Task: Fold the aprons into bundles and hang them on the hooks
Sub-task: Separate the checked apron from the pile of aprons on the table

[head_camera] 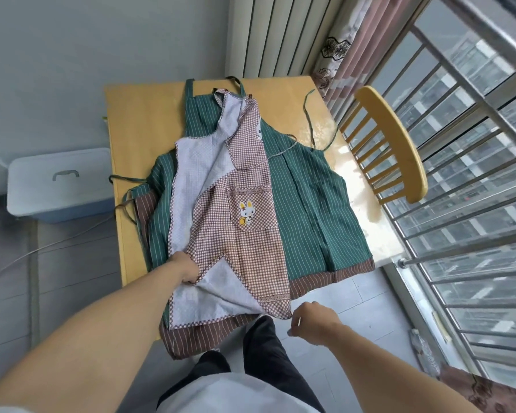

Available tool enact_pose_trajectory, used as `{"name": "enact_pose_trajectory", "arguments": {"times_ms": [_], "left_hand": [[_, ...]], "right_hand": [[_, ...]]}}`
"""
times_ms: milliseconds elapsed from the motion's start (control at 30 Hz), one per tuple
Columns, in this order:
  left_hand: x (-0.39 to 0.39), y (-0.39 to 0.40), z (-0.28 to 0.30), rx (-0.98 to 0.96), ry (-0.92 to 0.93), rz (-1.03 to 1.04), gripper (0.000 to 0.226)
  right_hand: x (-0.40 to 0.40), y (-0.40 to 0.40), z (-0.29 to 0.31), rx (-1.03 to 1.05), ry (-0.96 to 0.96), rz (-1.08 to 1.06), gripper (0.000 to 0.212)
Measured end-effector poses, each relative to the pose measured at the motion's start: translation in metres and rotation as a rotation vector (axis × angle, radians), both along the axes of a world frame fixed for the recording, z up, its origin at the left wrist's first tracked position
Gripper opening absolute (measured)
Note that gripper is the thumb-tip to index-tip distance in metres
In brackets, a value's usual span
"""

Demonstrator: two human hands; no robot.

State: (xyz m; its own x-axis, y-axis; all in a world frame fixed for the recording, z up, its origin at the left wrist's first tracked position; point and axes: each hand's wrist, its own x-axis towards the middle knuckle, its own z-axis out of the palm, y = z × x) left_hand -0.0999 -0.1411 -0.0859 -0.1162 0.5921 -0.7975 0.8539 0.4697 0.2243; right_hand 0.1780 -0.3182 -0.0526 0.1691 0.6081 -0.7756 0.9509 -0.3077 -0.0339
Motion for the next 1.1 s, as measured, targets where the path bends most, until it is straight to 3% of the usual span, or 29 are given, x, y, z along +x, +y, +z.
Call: {"name": "enact_pose_trajectory", "arguments": {"times_ms": [133, 267, 367, 467, 533, 600, 667, 800, 900, 1000, 1100], "left_hand": [[-0.001, -0.016, 0.005, 0.03, -0.217, 0.287, 0.035], [-0.016, -0.027, -0.002, -0.09, -0.541, 0.732, 0.022], [-0.036, -0.036, -0.005, -0.164, -0.609, 0.66, 0.015], [-0.059, -0.042, -0.018, -0.195, -0.53, 0.513, 0.048], [-0.069, -0.049, -0.02, -0.2, -0.478, 0.374, 0.064], [-0.067, -0.055, -0.008, -0.184, -0.417, 0.228, 0.053], [-0.065, -0.06, 0.001, -0.132, -0.344, 0.061, 0.033], [-0.073, -0.045, 0.001, -0.121, -0.265, -0.103, 0.032], [-0.075, -0.025, 0.021, -0.214, -0.307, 0.041, 0.039], [-0.07, -0.004, 0.025, -0.174, -0.446, 0.307, 0.03], [-0.053, 0.026, 0.016, -0.01, -0.546, 0.55, 0.039]], "right_hand": [[-0.006, 0.022, 0.003, 0.217, -0.155, -0.228, 0.016], [-0.014, 0.05, 0.005, 0.41, -0.041, -0.37, 0.018], [-0.031, 0.061, 0.0, 0.366, 0.092, -0.227, 0.029], [-0.051, 0.065, -0.007, 0.236, 0.17, -0.016, 0.017], [-0.06, 0.062, -0.011, 0.133, 0.19, 0.063, 0.025], [-0.063, 0.059, -0.013, 0.047, 0.185, 0.091, 0.057], [-0.067, 0.06, -0.012, -0.021, 0.155, 0.167, 0.07], [-0.073, 0.078, -0.001, -0.098, 0.153, 0.289, 0.047], [-0.074, 0.104, 0.006, 0.077, 0.276, 0.037, 0.023], [-0.074, 0.138, 0.015, 0.194, 0.412, -0.272, 0.028], [-0.071, 0.18, 0.022, 0.256, 0.493, -0.426, 0.037]]}}
